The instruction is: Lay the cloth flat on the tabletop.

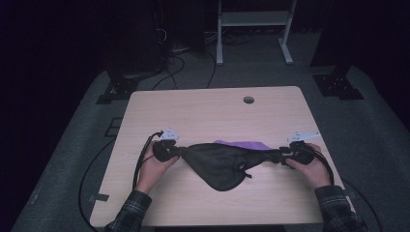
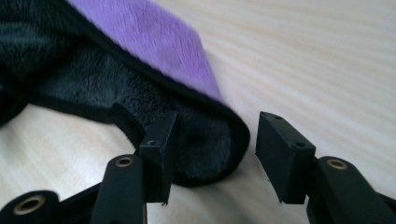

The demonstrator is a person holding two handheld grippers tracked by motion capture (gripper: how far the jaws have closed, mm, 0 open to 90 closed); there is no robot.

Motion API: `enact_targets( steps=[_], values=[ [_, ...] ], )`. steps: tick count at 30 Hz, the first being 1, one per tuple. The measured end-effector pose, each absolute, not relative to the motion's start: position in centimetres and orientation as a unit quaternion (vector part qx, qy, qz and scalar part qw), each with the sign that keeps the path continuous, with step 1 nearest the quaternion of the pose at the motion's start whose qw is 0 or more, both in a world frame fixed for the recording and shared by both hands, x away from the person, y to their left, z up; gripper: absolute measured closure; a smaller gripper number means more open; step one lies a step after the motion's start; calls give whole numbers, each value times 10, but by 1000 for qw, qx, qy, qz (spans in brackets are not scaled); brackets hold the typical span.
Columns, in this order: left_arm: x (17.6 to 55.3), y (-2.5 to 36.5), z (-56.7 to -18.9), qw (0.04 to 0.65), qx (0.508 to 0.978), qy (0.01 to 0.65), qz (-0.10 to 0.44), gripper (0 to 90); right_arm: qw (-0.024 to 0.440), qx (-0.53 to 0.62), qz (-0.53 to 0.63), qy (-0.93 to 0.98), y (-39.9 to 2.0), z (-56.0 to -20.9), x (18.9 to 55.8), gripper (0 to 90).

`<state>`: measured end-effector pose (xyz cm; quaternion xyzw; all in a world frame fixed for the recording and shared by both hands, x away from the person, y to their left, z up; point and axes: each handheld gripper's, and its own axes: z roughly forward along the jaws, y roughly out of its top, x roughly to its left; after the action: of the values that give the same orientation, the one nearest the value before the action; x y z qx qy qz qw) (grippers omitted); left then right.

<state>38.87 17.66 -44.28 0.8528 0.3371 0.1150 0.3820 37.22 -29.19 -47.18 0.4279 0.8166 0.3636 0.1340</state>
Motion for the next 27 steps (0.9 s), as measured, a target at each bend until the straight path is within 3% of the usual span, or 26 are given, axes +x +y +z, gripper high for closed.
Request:
enact_targets(
  steps=[7, 11, 14, 27],
  values=[
    [389, 190, -439, 386, 843, 354, 122, 851, 135, 421, 357, 823, -290, -475, 371, 480],
    [389, 196, -437, 392, 838, 361, 119, 851, 109, 424, 369, 820, -294, -472, 370, 725],
    [389, 200, -435, 400, 831, 370, 115, 854, 100, 420, 382, 817, -294, -465, 369, 805],
    [390, 200, -438, 411, 830, 366, 95, 860, 108, 423, 413, 800, -300, -451, 369, 820]
  ],
)
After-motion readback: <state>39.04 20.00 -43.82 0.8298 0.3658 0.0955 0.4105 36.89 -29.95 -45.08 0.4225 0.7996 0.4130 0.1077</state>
